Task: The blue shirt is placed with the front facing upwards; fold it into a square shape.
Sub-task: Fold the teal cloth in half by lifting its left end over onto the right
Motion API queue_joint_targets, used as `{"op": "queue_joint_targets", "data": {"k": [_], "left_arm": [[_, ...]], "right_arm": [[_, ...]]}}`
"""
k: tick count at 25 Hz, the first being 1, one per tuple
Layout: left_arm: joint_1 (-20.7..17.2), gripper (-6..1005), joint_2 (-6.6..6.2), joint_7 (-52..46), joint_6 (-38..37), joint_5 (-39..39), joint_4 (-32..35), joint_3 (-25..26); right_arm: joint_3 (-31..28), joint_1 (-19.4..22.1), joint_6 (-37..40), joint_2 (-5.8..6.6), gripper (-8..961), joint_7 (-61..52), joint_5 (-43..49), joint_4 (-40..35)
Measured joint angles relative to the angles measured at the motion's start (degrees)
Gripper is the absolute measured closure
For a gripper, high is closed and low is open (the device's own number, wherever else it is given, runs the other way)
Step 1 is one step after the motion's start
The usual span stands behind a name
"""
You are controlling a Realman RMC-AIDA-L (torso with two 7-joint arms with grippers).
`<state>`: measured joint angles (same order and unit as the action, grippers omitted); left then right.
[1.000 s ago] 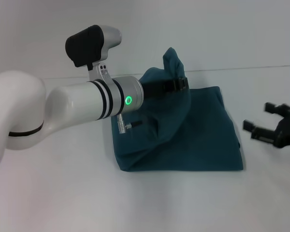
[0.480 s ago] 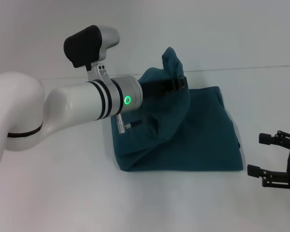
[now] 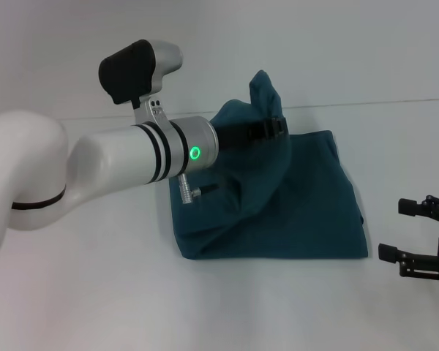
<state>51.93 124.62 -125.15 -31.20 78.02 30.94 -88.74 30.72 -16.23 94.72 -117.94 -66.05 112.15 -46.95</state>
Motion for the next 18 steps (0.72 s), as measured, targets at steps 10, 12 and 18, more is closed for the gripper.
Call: {"op": "queue_joint_targets", "data": {"k": [10,12,18], "left_arm": [[0.6,930,0.0,0.9,0.5,-3.8,-0.1,-2.5],[0.7,929,0.0,1.1,0.5,-4.2,-0.1,-2.6],[0.6,927,0.0,1.3,1.1,-4.8,-0.2,-2.6]], "right_arm": [[0.5,-0.8,-2.7,-0.33,11,0.0,0.2,0.1],[0.5,-1.1,-2.9,-0.38,11,0.0,0.8,0.1],[0.5,-1.6,-4.1,-0.65,11,0.0,1.7,0.1]]}}
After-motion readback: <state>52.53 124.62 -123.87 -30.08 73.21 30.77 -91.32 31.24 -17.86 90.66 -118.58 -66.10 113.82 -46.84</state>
